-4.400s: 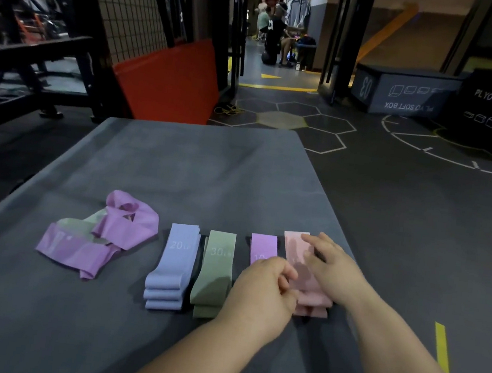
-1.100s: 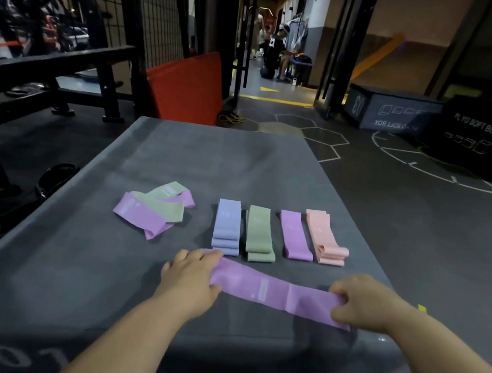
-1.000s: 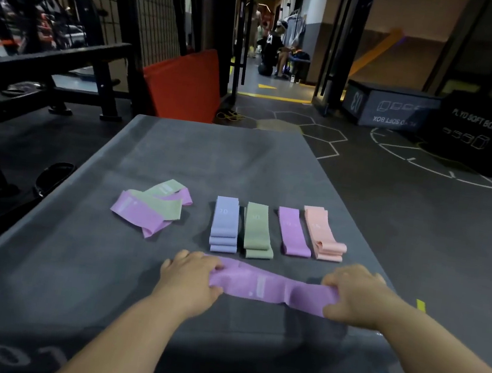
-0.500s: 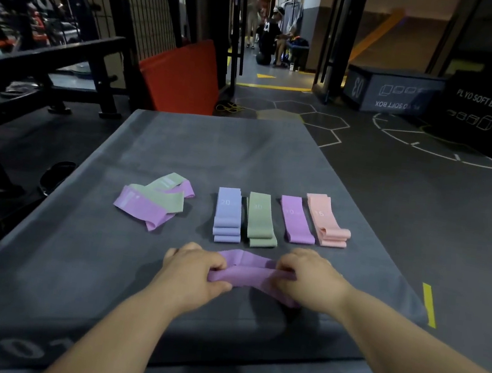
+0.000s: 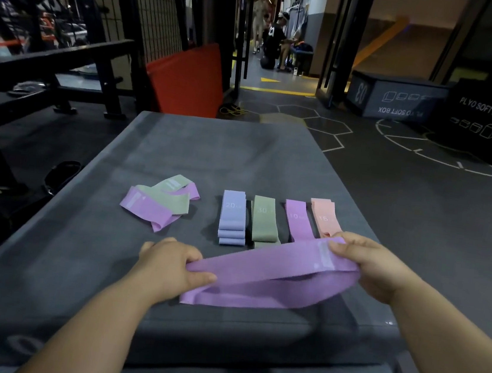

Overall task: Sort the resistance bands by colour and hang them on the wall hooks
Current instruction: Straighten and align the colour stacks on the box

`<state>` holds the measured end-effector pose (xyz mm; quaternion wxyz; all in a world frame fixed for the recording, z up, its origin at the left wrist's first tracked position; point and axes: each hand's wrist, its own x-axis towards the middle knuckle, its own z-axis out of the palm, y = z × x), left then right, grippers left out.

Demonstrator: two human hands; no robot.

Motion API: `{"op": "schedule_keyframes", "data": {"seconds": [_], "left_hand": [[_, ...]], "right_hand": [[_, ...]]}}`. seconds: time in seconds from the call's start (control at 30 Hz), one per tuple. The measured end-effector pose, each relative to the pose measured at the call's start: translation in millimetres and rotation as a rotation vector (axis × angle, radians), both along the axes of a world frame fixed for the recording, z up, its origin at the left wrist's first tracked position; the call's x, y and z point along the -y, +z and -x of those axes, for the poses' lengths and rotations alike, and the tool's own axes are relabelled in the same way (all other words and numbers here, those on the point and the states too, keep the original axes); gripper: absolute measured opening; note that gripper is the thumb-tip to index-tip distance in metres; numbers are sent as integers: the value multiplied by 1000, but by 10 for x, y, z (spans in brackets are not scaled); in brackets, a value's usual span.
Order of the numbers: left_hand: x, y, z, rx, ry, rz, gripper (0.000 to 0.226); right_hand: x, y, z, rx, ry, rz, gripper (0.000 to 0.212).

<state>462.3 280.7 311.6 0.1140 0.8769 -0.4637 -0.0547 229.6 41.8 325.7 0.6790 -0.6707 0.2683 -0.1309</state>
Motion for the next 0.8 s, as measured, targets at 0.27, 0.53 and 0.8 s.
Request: {"op": "schedule_keyframes", "data": {"seconds": [0.27,0.53,0.8], "left_hand": [[-113,57,-91,-74,127,7,65],[-193,-1,-207,-181,200,53,55],[-207,-149,-299,-356,203,58,12]], "right_hand": [[102,-35,44,-74,-182,-52,13],[99,-102,70,-359,-111,62,24],[77,-197,-2,-563,-159,363,24]]}}
